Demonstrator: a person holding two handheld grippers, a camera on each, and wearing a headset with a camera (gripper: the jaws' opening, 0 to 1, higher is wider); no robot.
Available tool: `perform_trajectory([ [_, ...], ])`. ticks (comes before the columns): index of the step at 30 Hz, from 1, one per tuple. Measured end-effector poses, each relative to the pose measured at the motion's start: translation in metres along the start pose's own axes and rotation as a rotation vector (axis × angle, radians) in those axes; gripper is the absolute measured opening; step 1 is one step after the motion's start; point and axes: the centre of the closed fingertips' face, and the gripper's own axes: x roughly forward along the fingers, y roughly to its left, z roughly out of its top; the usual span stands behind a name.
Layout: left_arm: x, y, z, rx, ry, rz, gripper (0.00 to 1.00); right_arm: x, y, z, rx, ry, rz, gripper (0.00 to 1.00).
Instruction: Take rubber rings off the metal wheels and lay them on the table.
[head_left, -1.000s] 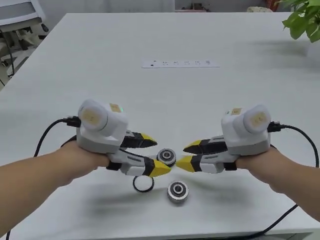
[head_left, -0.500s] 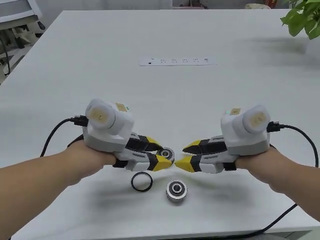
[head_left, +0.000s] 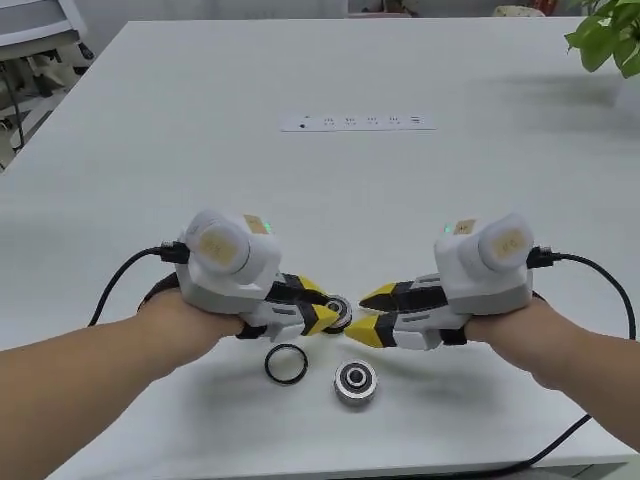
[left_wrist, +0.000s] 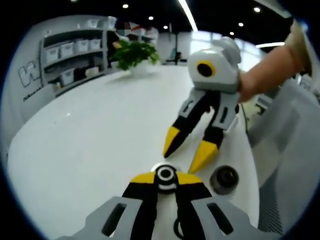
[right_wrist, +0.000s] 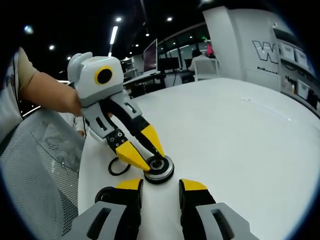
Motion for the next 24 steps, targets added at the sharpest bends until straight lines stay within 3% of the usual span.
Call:
perform_trajectory([
  [4,0.0,0.002,0.0,-0.017,-0.006,0.01,0.14,0.004,0.0,0.002,-0.013,-0.005,-0.001,0.27],
  [14,0.002,0.002,-0.001,0.004,-0.002,0.026,0.13,0.017,0.004,0.004,-0.079,0.007,-0.002,0.27],
  [24,0.002,0.002,-0.002,-0.002,-0.012,0.035,0.13,0.016,0.003,0.005,-0.117,0.006,-0.023,0.24],
])
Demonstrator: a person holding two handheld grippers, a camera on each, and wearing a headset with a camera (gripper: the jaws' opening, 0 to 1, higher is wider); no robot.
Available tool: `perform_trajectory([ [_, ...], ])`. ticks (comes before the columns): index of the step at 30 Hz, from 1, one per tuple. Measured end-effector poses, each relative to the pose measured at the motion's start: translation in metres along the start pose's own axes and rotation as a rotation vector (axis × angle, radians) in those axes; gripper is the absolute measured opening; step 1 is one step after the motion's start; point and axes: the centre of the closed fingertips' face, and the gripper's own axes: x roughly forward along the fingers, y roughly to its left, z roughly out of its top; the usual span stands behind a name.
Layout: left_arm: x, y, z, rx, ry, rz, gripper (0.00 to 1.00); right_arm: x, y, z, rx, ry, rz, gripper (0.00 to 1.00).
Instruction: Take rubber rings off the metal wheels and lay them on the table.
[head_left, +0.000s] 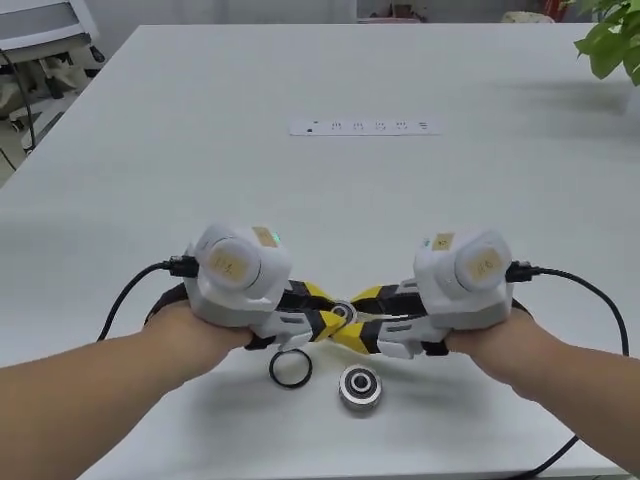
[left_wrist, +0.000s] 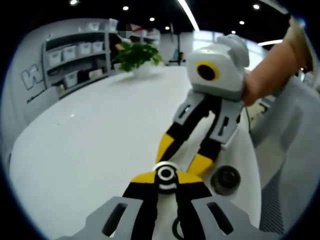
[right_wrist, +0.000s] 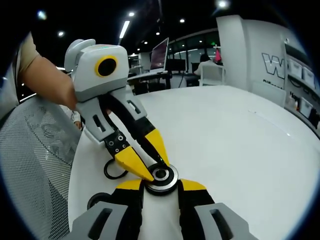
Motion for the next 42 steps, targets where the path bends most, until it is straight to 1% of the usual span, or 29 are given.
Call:
perform_trajectory([
  [8,0.0,0.0,0.0,-0.003,-0.004,0.004,0.13,-0.007,0.0,-0.006,0.002,0.006,-0.004,0.2],
  [21,0.0,0.0,0.0,-0.017,-0.008,0.011,0.13,-0.01,-0.001,-0.009,0.004,0.015,-0.013,0.12],
  [25,0.0,0.0,0.0,-0.019,-0.008,0.012,0.13,-0.012,-0.003,-0.011,0.013,0.023,-0.015,0.05],
  [30,0.0,0.001,0.0,-0.014,-0.006,0.016,0.13,-0.012,-0.003,-0.011,0.017,0.025,-0.019,0.03],
  [35,0.0,0.001,-0.001,0.0,-0.002,0.018,0.13,-0.013,-0.006,-0.011,0.056,0.023,-0.032,0.0],
  [38,0.0,0.001,-0.001,0.01,0.003,0.023,0.12,-0.014,-0.008,-0.011,0.083,0.021,-0.04,0.0],
  [39,0.0,0.001,-0.001,0.008,0.003,0.024,0.12,-0.015,-0.009,-0.011,0.1,0.019,-0.046,0.0],
  [40,0.0,0.001,-0.001,0.008,0.003,0.026,0.12,-0.015,-0.008,-0.009,0.117,0.008,-0.038,0.0],
  [42,0.0,0.001,-0.001,0.011,0.004,0.028,0.12,-0.016,-0.01,-0.009,0.156,0.002,-0.042,0.0],
])
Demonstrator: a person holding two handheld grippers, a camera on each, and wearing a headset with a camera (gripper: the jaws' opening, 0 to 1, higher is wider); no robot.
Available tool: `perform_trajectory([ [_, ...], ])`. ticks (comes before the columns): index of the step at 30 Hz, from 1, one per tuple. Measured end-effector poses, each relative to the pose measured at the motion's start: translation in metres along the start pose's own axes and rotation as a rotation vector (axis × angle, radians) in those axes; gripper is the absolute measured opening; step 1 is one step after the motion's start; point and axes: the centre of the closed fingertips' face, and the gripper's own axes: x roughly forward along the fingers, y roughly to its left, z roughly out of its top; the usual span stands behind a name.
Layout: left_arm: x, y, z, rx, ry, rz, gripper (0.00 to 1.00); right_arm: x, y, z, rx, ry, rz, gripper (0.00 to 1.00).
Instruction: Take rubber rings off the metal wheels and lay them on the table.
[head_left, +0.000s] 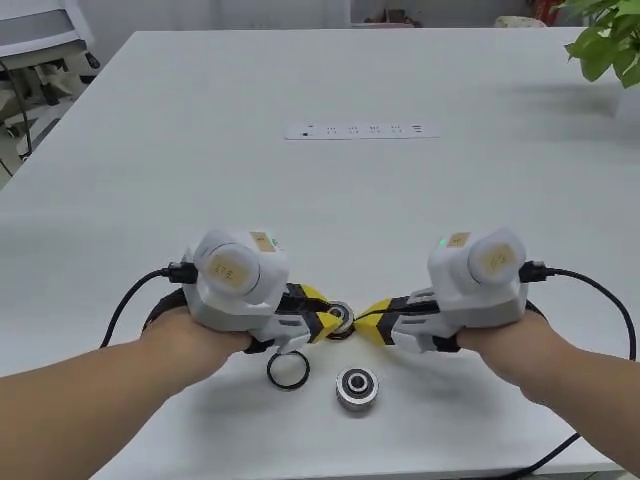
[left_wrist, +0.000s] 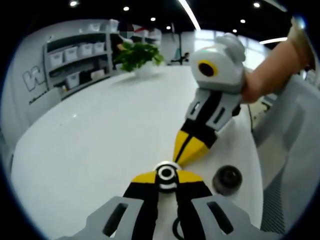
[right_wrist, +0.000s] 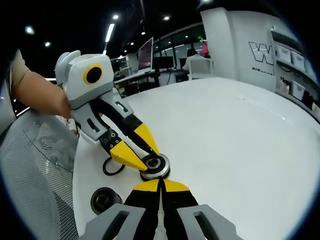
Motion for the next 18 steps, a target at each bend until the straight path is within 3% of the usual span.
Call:
perform_trajectory([
  [11,0.0,0.0,0.0,-0.007,-0.002,0.008,0.12,-0.002,-0.002,0.002,0.136,-0.027,-0.002,0.0],
  [14,0.0,0.0,0.0,-0.008,-0.001,0.01,0.12,-0.003,-0.005,0.011,0.21,-0.079,0.001,0.0],
  [18,0.001,0.0,0.0,-0.009,-0.002,0.012,0.12,-0.002,-0.005,0.01,0.198,-0.068,-0.002,0.0],
])
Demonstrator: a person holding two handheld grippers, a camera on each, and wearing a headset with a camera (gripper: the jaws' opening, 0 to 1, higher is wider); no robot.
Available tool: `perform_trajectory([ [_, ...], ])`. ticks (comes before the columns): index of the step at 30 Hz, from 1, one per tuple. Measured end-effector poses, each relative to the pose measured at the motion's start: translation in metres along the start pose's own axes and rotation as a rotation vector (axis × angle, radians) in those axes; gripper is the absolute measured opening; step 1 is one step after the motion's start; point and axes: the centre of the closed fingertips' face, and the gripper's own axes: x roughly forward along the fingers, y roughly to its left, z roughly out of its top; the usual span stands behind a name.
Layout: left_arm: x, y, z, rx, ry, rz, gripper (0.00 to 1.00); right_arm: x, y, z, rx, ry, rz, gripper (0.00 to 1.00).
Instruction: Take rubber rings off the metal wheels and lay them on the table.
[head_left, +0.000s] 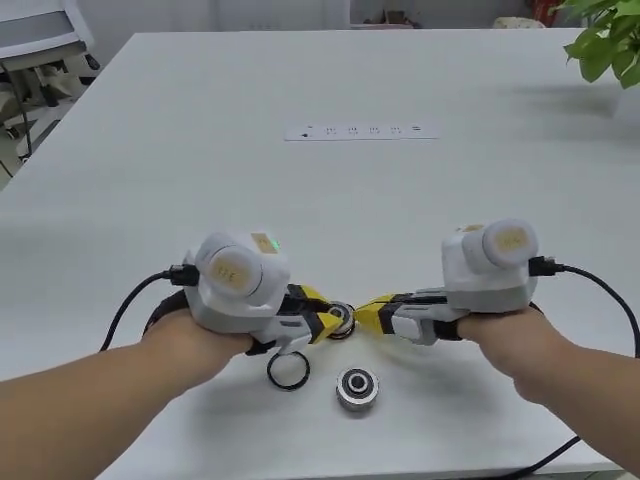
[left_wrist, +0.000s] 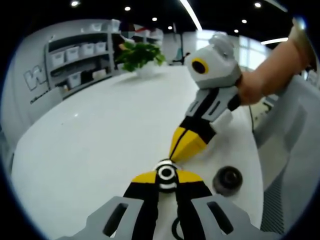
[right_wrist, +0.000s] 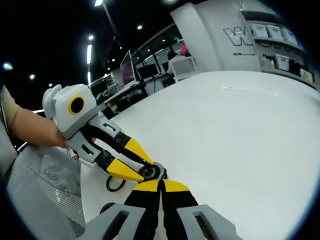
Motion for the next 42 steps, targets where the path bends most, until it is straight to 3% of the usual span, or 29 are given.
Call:
perform_trajectory([
  [5,0.0,0.0,0.0,-0.001,0.001,0.004,0.12,0.0,0.002,0.002,0.033,-0.021,0.01,0.0],
  [21,0.0,0.0,0.0,0.001,0.005,0.013,0.12,0.0,0.007,0.004,0.044,-0.023,0.026,0.0],
  [42,0.0,0.0,-0.001,0.004,0.011,0.017,0.12,0.003,0.015,0.005,0.025,-0.023,0.051,0.0],
])
